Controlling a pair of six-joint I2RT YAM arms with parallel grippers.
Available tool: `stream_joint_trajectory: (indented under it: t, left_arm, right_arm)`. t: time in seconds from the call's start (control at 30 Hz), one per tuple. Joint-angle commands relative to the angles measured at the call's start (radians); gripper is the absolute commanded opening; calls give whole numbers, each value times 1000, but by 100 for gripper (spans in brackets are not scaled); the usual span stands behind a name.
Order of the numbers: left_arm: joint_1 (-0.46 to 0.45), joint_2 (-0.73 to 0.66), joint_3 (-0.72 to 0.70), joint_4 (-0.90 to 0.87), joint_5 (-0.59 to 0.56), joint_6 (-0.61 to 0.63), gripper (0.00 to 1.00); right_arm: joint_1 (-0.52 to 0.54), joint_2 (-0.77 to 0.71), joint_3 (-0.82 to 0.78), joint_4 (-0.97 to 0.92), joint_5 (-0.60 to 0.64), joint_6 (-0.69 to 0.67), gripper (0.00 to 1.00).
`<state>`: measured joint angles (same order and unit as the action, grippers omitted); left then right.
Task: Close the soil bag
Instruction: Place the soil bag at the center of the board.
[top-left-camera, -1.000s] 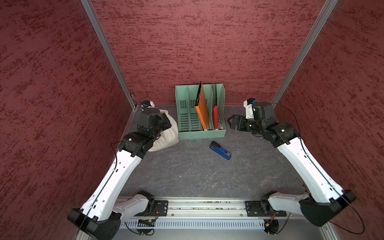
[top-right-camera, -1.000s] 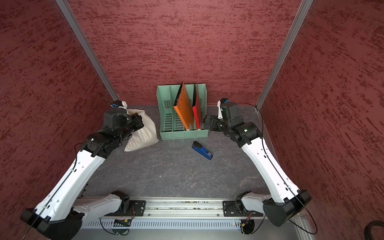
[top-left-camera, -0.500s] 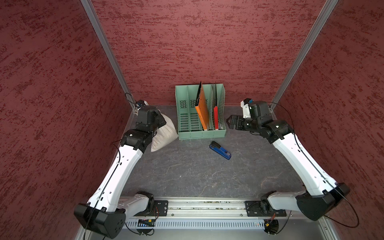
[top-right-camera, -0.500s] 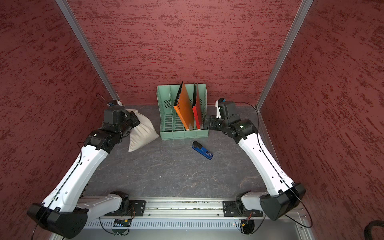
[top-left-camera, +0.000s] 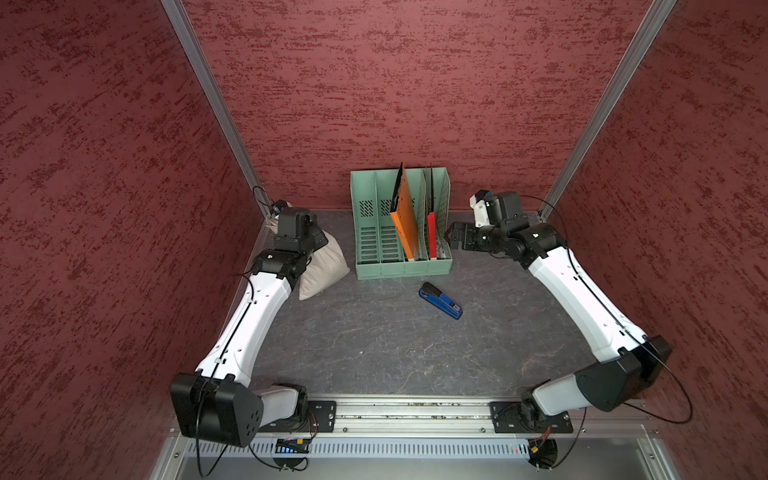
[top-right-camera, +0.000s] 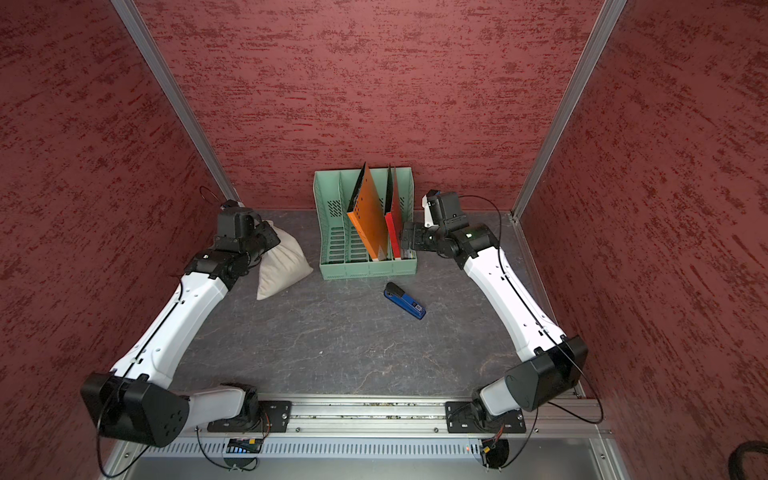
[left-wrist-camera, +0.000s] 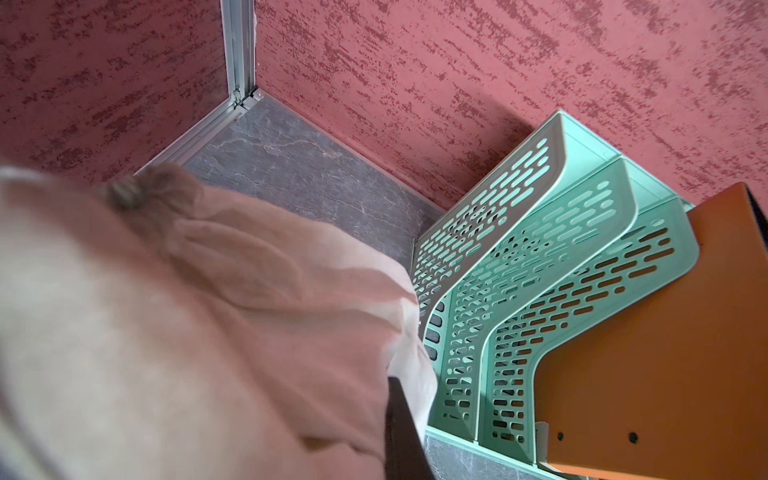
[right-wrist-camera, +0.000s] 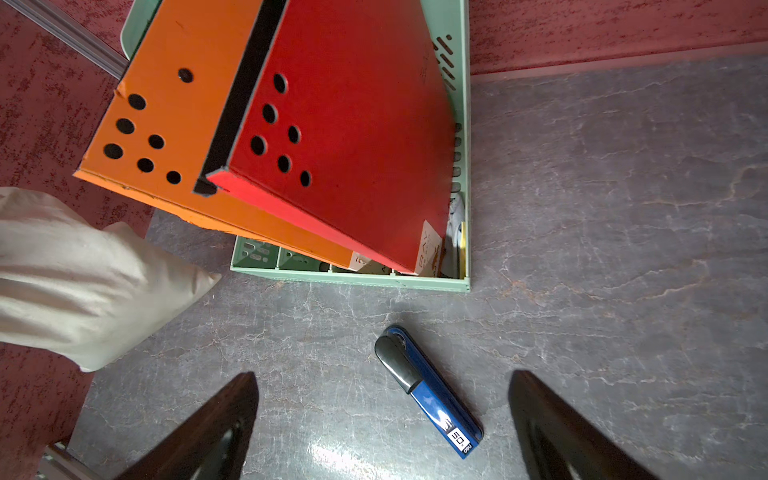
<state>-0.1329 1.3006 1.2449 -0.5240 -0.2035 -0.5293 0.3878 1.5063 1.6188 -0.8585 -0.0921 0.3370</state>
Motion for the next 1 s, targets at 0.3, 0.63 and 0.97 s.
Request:
stream_joint_trajectory:
  t: [0.3,0.63,0.97]
  left_arm:
    - [16,170,39,211,60,28,0]
    - [-3,289,90,259,142,0,0]
    - [-27,255,-16,263,173,-70,0]
  right_arm:
    - [-21,46,75,-31,-19,-19,98]
    - [-27,20,64,-57,-4,-19,98]
    - [-31,-38,-3,-45,-3,6,98]
